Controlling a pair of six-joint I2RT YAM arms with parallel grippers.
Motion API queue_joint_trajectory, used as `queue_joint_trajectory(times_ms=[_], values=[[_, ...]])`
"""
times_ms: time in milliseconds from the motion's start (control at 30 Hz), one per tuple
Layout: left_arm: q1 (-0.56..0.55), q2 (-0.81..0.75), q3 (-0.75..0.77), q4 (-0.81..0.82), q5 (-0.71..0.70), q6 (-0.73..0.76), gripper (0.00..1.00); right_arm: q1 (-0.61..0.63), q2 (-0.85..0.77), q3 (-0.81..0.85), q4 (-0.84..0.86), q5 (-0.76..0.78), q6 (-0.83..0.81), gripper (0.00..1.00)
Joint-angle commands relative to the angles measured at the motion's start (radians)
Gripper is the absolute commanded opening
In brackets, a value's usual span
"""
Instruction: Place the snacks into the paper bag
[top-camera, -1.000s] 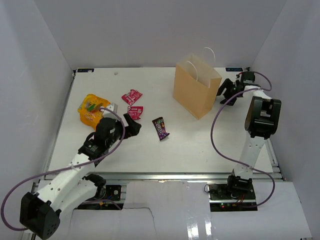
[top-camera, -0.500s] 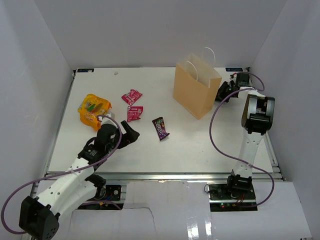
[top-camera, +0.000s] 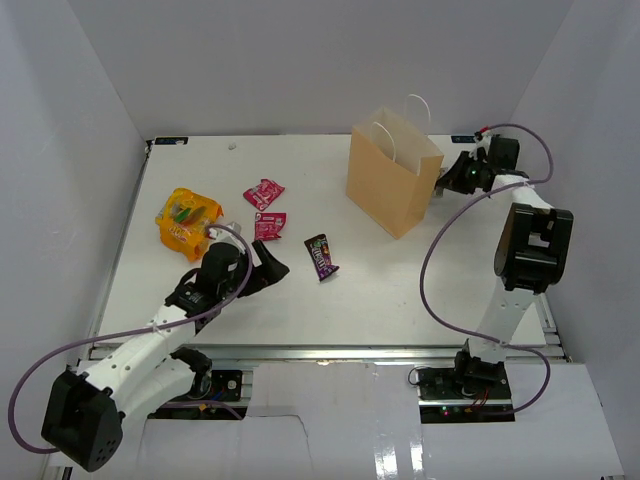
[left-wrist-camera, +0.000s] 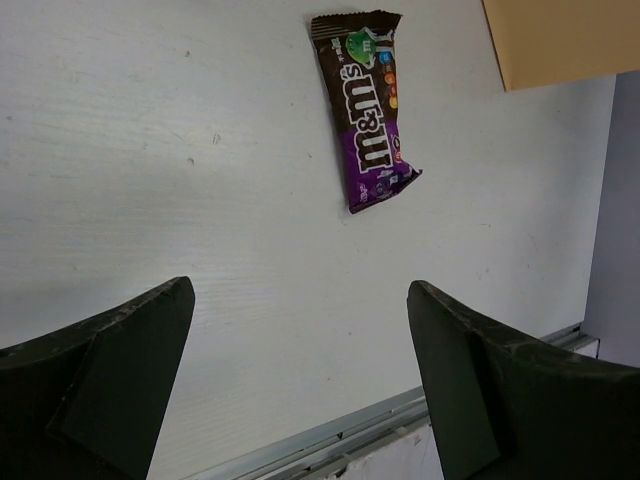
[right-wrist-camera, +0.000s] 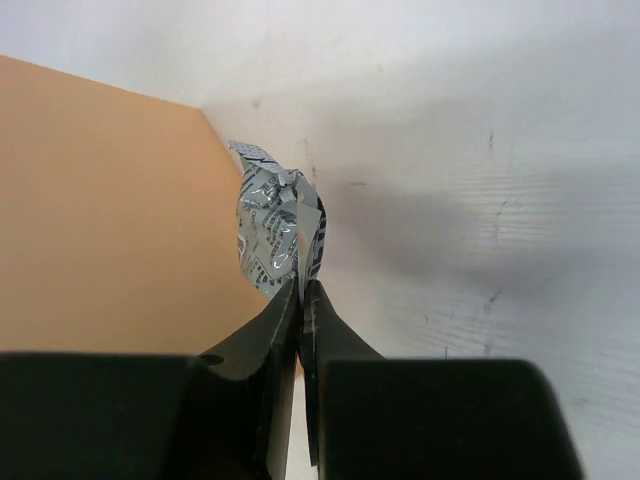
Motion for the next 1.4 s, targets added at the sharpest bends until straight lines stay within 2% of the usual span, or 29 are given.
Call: queue_joint_trajectory(times_ms=[0, 300, 533, 600, 867, 1067, 1233, 1367], values=[[0.005, 0.030, 0.010, 0.077, 0.067, 0.019, 0.98, -0.004, -0.188, -0.040, 0.090, 0.073, -0.151, 0.08], [0.005, 0.074, 0.004, 0.174, 0.108, 0.037, 0.98, -0.012, -0.509, -0.127, 0.099, 0.172, -0.318, 0.08], [0.005, 0.122, 0.012, 0.201, 0.131, 0.045, 0.98, -0.013, -0.668, -0.063, 0.099, 0.156, -0.308, 0.08], [0.005, 0.137, 0.013, 0.207, 0.139, 0.042, 0.98, -0.010, -0.699, -0.035, 0.093, 0.091, -0.259, 0.08], [0.004, 0.183, 0.021, 0.223, 0.161, 0.027, 0.98, 0.082, -0.719, -0.020, 0.059, 0.037, -0.193, 0.08], [0.004, 0.249, 0.047, 0.227, 0.174, 0.011, 0.98, 0.226, -0.707, -0.051, 0.058, 0.113, -0.242, 0.08], [0.004, 0.324, 0.103, 0.205, 0.139, -0.019, 0.98, 0.278, -0.655, -0.043, 0.088, 0.210, -0.256, 0.08], [-0.004, 0.440, 0.169, 0.154, 0.101, -0.076, 0.98, 0.298, -0.595, -0.023, 0.099, 0.268, -0.254, 0.08]])
